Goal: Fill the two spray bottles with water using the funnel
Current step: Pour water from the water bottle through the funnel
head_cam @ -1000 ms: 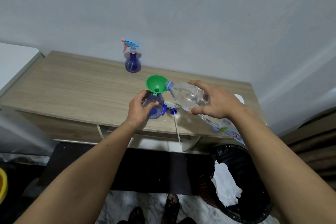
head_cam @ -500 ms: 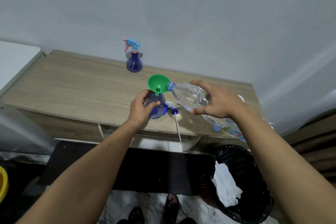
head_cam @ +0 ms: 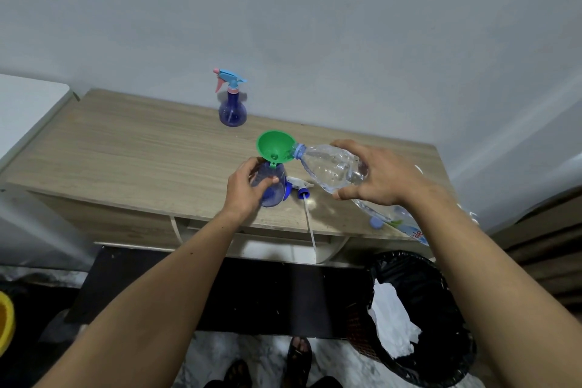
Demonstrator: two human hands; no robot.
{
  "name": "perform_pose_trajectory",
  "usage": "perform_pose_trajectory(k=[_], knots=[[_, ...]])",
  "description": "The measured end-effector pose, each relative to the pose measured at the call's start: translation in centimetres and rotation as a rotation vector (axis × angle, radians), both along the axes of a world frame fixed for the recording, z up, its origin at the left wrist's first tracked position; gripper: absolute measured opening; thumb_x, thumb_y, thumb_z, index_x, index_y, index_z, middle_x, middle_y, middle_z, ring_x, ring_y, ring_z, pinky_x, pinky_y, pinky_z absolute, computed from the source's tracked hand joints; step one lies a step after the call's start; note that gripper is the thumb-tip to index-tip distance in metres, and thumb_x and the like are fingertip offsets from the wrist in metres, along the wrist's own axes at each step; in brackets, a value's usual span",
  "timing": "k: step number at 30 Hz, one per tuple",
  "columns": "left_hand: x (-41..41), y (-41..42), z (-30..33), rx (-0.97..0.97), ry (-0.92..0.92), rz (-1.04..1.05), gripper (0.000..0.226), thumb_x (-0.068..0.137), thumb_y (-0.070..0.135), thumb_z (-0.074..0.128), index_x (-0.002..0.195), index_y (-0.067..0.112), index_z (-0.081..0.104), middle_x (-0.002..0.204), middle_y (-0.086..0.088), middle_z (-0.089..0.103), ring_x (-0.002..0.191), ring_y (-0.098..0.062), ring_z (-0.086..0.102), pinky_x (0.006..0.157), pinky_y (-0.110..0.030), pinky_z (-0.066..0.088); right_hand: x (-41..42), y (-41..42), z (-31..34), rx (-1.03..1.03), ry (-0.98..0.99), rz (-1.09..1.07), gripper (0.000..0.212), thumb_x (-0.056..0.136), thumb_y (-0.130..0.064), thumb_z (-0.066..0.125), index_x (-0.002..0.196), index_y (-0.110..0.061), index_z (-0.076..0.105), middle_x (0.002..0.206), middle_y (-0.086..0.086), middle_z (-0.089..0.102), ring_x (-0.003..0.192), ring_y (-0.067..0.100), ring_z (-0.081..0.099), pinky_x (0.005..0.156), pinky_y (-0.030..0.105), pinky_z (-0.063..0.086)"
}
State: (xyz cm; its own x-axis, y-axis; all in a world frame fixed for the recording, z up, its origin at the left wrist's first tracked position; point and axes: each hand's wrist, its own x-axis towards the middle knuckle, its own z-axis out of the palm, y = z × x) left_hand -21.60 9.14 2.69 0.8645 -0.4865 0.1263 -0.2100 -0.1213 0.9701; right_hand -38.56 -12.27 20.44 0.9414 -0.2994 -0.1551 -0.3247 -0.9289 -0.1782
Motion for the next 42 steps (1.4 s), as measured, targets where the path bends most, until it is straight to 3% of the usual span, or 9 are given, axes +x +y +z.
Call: perform_pose_trajectory(k=[4, 9, 15, 21, 28, 32, 35, 37, 42], knots=[[0.1, 0.0, -0.1, 0.013, -0.006, 0.006, 0.043, 0.084, 0.012, 0.086, 0.119, 0.028, 0.067, 0.116, 0.003, 0.073, 0.110, -0.013, 0.068, 0.097, -0.027, 0.055, -0.4, 0.2, -0.2, 0.058, -0.040, -0.025, 0.100, 0.068, -0.068, 0.083, 0.151, -0.058, 0.028, 0.128, -0.005, 0.065, 0.113, 0.024, 0.061, 0.087, 0.040, 0.050], [0.2, 0.0, -0.1, 0.021, 0.000, 0.009, 0.044, 0.082, 0.012, 0.088, 0.119, 0.025, 0.068, 0.116, 0.000, 0.074, 0.109, -0.016, 0.070, 0.098, -0.029, 0.056, -0.9, 1.1, -0.7, 0.125, -0.114, -0.044, 0.096, 0.070, -0.067, 0.084, 0.149, -0.059, 0.030, 0.105, -0.017, 0.057, 0.095, 0.016, 0.059, 0.082, 0.037, 0.050], [0.1, 0.1, 0.1, 0.046, -0.014, 0.006, 0.042, 0.083, 0.013, 0.087, 0.119, 0.022, 0.068, 0.114, 0.000, 0.074, 0.107, -0.015, 0.070, 0.094, -0.025, 0.056, -1.0, 1.9, -1.8, 0.260, -0.296, -0.115, 0.094, 0.068, -0.064, 0.088, 0.144, -0.063, 0.031, 0.099, -0.009, 0.064, 0.091, 0.015, 0.063, 0.087, 0.042, 0.056], [0.1, 0.1, 0.4, 0.070, -0.005, -0.008, 0.044, 0.086, 0.012, 0.086, 0.124, 0.021, 0.066, 0.116, 0.001, 0.072, 0.107, -0.005, 0.066, 0.094, -0.022, 0.053, -1.1, 1.7, -3.0, 0.426, -0.497, -0.194, 0.099, 0.071, -0.056, 0.091, 0.148, -0.062, 0.028, 0.114, -0.003, 0.067, 0.102, 0.013, 0.065, 0.092, 0.042, 0.056], [0.3, 0.2, 0.3, 0.096, -0.006, -0.018, 0.047, 0.087, 0.015, 0.086, 0.128, 0.018, 0.065, 0.121, -0.001, 0.072, 0.113, -0.012, 0.067, 0.099, -0.028, 0.054, -0.3, 0.6, -3.9, 0.568, -0.674, -0.299, 0.098, 0.078, -0.038, 0.091, 0.149, -0.049, 0.024, 0.124, 0.001, 0.068, 0.114, 0.014, 0.068, 0.098, 0.035, 0.053], [0.4, 0.2, 0.2, 0.095, -0.016, -0.017, 0.044, 0.086, 0.016, 0.086, 0.124, 0.023, 0.065, 0.119, 0.001, 0.072, 0.110, -0.004, 0.066, 0.097, -0.027, 0.055, 0.4, 0.1, -4.9, 0.571, -0.682, -0.315, 0.098, 0.080, -0.033, 0.091, 0.150, -0.044, 0.023, 0.131, 0.002, 0.066, 0.114, 0.011, 0.066, 0.091, 0.022, 0.050], [0.5, 0.2, -0.2, 0.101, -0.030, 0.002, 0.043, 0.085, 0.016, 0.088, 0.123, 0.018, 0.067, 0.116, -0.002, 0.073, 0.109, -0.016, 0.069, 0.098, -0.035, 0.058, 0.8, -0.5, -5.9, 0.577, -0.696, -0.339, 0.099, 0.080, -0.029, 0.091, 0.152, -0.037, 0.023, 0.134, 0.003, 0.065, 0.117, 0.013, 0.065, 0.087, 0.014, 0.047], [0.5, 0.2, -0.3, 0.099, -0.032, 0.008, 0.044, 0.084, 0.015, 0.088, 0.123, 0.015, 0.068, 0.117, -0.003, 0.074, 0.110, -0.019, 0.070, 0.099, -0.039, 0.058, 1.2, -0.9, -6.5, 0.580, -0.708, -0.360, 0.099, 0.080, -0.028, 0.091, 0.152, -0.036, 0.023, 0.134, 0.003, 0.064, 0.118, 0.016, 0.064, 0.088, 0.017, 0.048], [0.5, 0.2, -0.3, 0.090, -0.041, 0.003, 0.040, 0.084, 0.013, 0.087, 0.118, 0.021, 0.067, 0.115, -0.006, 0.073, 0.108, -0.021, 0.070, 0.098, -0.044, 0.059, 1.8, -1.8, -7.7, 0.587, -0.744, -0.407, 0.099, 0.078, -0.028, 0.092, 0.150, -0.039, 0.025, 0.131, 0.000, 0.063, 0.120, 0.018, 0.065, 0.101, 0.040, 0.055]])
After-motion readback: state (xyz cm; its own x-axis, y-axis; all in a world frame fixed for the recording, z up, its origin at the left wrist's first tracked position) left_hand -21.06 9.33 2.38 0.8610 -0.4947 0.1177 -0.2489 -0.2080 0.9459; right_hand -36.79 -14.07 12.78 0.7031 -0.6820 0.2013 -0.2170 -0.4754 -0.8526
